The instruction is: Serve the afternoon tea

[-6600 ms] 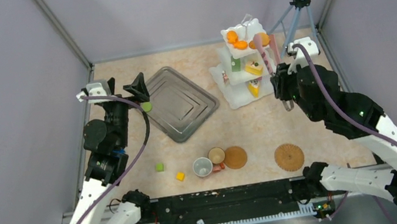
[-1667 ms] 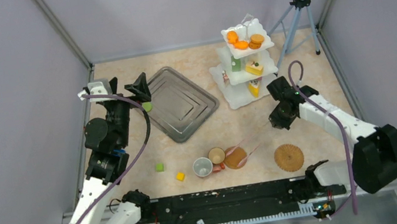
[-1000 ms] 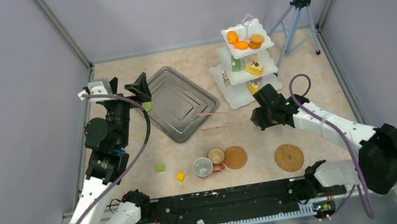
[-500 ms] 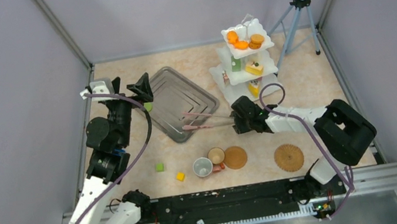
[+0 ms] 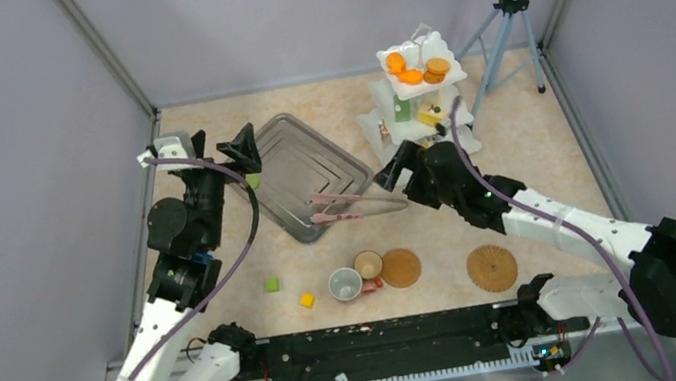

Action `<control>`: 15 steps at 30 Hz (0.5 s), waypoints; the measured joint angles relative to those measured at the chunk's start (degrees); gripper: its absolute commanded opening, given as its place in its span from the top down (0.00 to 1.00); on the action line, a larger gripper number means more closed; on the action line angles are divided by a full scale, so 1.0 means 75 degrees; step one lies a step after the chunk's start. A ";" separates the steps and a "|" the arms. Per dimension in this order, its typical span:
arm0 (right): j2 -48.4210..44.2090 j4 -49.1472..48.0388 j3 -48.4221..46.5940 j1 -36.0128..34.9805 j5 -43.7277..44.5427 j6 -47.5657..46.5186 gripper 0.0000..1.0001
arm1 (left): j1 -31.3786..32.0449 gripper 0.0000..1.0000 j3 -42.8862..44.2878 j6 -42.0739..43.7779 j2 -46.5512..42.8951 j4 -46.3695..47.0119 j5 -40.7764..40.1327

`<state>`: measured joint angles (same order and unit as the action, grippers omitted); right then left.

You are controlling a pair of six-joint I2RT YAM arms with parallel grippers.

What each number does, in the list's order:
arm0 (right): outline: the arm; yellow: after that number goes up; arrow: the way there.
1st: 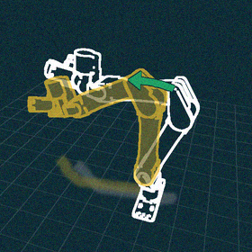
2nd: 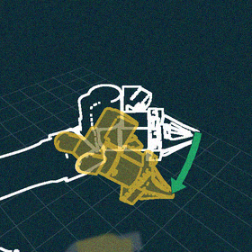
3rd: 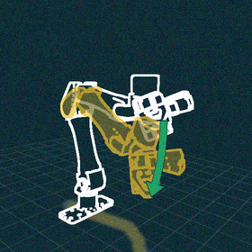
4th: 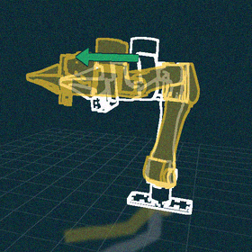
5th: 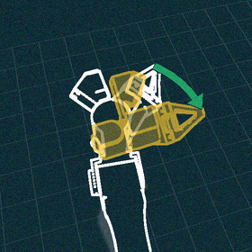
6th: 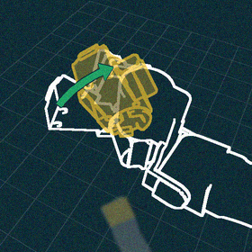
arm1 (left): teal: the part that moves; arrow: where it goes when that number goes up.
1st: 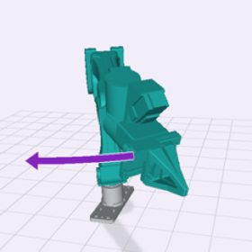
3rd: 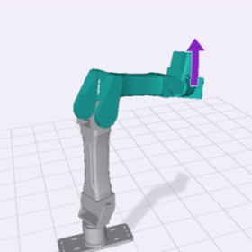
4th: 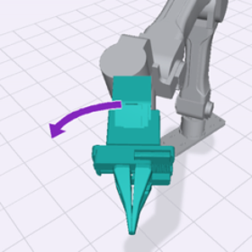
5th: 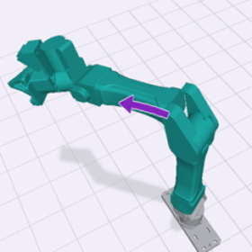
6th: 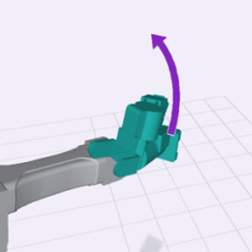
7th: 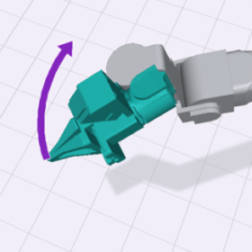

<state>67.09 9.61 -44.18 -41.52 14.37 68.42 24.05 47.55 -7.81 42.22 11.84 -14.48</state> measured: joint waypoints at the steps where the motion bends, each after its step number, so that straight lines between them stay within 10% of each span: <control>1: -0.0079 0.0015 -0.0169 0.0000 -0.0501 -0.1495 0.02 | 0.0000 0.01 0.0006 -0.0003 0.0020 0.0006 0.0015; 7: 0.0536 0.0903 -0.1020 -0.0041 -0.1437 -0.7769 0.01 | 0.0000 0.01 0.0012 -0.0003 0.0248 -0.0012 0.0044; 15: 0.1343 -0.0038 -0.0495 0.0020 -0.2885 -1.2327 0.01 | 0.0000 0.01 0.0015 -0.0003 0.0338 -0.0038 0.0044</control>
<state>77.17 9.32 -47.90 -41.36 -7.27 -24.03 24.05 47.66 -7.84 44.75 11.55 -14.15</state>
